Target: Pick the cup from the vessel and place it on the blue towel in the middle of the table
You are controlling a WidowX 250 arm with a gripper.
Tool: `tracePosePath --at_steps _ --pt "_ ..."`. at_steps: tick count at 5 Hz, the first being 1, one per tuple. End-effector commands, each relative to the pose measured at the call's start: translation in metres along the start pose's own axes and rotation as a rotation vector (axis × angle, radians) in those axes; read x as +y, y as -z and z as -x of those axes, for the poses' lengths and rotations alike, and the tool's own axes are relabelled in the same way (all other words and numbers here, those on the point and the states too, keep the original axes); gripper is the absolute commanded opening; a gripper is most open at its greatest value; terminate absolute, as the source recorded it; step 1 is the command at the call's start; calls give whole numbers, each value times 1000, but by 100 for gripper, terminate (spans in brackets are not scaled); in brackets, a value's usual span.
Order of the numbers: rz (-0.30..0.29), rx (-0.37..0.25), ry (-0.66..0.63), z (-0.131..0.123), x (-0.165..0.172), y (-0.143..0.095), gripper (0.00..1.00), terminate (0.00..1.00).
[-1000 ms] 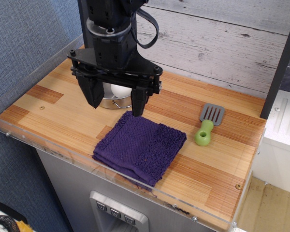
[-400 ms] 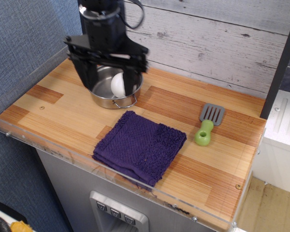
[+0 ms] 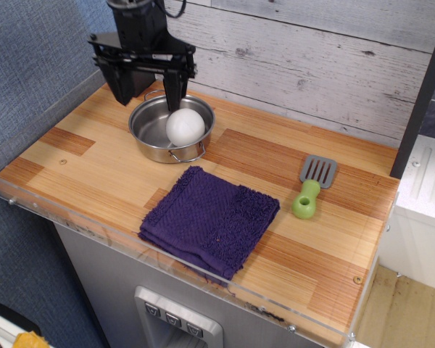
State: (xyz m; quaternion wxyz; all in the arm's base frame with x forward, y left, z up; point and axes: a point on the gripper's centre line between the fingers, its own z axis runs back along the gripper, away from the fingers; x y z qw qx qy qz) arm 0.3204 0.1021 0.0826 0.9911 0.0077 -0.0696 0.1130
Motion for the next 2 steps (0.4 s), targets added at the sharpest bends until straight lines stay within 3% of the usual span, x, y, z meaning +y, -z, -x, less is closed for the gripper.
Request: tracePosePath --at_steps 1,2 --pt "-6 -22 14 -30 7 26 100 0" --pt "-17 -26 21 -36 -2 34 100 0"
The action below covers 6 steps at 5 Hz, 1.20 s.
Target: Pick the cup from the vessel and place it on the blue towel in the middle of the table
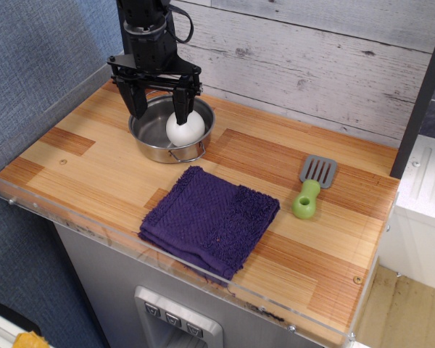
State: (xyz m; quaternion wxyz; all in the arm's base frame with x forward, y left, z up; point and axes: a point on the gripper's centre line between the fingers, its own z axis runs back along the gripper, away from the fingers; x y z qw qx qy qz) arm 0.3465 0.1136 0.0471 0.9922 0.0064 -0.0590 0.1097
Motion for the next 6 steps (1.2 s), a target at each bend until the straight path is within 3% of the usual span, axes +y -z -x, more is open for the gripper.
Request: tracePosePath --at_steps 1,5,6 --pt "-28 -57 11 -15 -14 -4 100 0" --pt "-58 -14 14 2 -17 24 100 0" --pt "-65 -12 -12 3 -13 29 0 0"
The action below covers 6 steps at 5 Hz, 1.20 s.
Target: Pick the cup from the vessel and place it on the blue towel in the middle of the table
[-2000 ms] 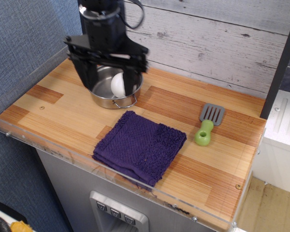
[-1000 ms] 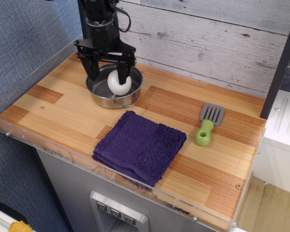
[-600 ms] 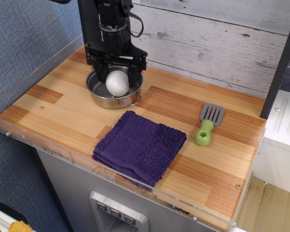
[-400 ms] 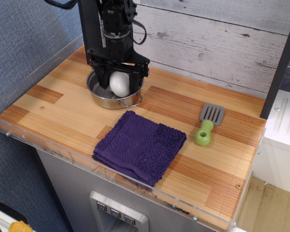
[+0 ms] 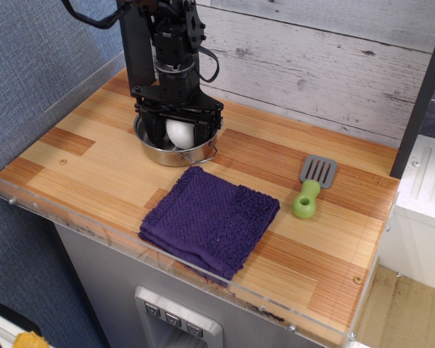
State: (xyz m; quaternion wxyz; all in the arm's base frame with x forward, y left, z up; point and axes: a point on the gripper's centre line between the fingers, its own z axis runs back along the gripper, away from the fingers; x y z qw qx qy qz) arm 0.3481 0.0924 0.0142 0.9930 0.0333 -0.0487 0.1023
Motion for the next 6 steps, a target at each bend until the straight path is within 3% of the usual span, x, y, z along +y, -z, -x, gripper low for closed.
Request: tracePosePath --at_steps 1,2,4,5,6 --pt "-13 -43 -40 -3 11 -12 0 0" --pt "-9 -69 -46 -2 11 -27 0 0" --pt "16 -150 -78 5 11 -91 0 0" --pt "50 -177 -67 14 0 -113 0 0" --pt "127 -152 -22 39 -33 -114 0 0"
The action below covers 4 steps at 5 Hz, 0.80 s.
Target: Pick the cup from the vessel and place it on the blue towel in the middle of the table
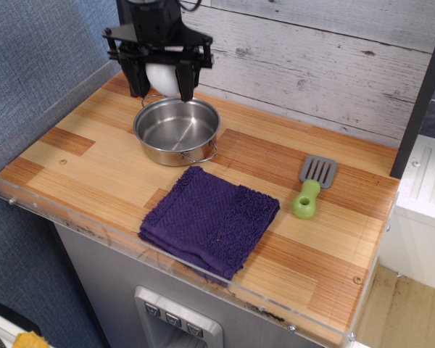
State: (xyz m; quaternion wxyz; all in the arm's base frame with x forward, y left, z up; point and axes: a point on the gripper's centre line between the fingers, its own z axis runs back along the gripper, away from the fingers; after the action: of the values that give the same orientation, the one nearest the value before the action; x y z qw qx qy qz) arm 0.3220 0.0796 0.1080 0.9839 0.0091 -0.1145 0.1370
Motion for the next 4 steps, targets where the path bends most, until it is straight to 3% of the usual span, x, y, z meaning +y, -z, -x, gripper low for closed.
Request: tracePosePath --at_steps 1,2,3,4 --pt "93 11 94 63 -54 -21 0 0" --pt "68 19 128 92 -55 -19 0 0" --pt "38 21 118 102 -39 -8 0 0" --pt "8 14 93 95 -23 9 0 0"
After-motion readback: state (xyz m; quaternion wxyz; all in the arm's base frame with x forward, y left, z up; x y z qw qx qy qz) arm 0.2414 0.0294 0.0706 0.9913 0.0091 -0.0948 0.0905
